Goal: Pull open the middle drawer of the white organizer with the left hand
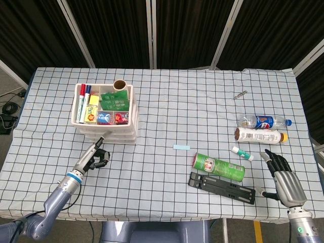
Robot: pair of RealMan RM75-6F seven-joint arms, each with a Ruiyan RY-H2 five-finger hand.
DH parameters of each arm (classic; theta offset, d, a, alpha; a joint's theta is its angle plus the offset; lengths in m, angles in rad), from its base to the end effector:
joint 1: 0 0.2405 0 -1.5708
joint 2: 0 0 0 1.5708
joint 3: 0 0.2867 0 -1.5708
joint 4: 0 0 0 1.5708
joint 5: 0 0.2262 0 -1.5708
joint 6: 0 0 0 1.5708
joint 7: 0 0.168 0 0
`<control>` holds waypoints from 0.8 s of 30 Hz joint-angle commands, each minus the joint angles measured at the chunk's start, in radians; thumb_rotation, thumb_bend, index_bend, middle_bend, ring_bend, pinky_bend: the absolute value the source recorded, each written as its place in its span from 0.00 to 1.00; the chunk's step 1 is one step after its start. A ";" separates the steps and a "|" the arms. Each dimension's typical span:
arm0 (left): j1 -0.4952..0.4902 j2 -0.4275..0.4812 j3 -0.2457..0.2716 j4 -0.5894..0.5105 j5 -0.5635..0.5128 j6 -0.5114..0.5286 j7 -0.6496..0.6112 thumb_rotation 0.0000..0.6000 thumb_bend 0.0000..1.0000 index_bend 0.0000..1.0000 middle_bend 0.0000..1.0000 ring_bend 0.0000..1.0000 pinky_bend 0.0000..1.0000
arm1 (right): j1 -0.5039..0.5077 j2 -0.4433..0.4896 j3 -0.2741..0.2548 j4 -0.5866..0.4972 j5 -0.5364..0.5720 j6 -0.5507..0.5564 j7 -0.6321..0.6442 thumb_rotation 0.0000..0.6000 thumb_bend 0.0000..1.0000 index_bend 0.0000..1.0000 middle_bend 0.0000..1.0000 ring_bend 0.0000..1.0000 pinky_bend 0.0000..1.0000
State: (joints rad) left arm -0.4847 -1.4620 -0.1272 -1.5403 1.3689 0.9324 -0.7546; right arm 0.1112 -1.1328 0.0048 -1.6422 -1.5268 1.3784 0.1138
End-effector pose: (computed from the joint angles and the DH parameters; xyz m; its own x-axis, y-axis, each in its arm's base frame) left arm -0.2338 0.3179 -0.0285 -0.4922 0.4949 0.7161 0.8485 0.0892 0.5216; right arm -0.3380 -0.2048 0.1243 0.2547 -0.1528 0.9549 -0.9670 -0.0431 0.2511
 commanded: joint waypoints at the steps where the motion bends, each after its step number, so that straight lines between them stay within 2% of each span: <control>1: -0.001 0.000 -0.001 -0.001 0.000 0.002 -0.001 1.00 0.78 0.01 0.80 0.83 0.76 | 0.000 0.000 0.000 0.000 0.000 0.000 -0.001 1.00 0.11 0.04 0.00 0.00 0.00; 24: -0.011 -0.003 0.003 -0.015 0.006 0.010 -0.002 1.00 0.78 0.01 0.80 0.83 0.76 | 0.000 -0.001 -0.001 -0.002 -0.001 0.000 -0.002 1.00 0.11 0.04 0.00 0.00 0.00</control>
State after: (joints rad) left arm -0.4954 -1.4653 -0.1242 -1.5549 1.3750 0.9420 -0.7568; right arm 0.1112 -1.1335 0.0036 -1.6442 -1.5273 1.3782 0.1115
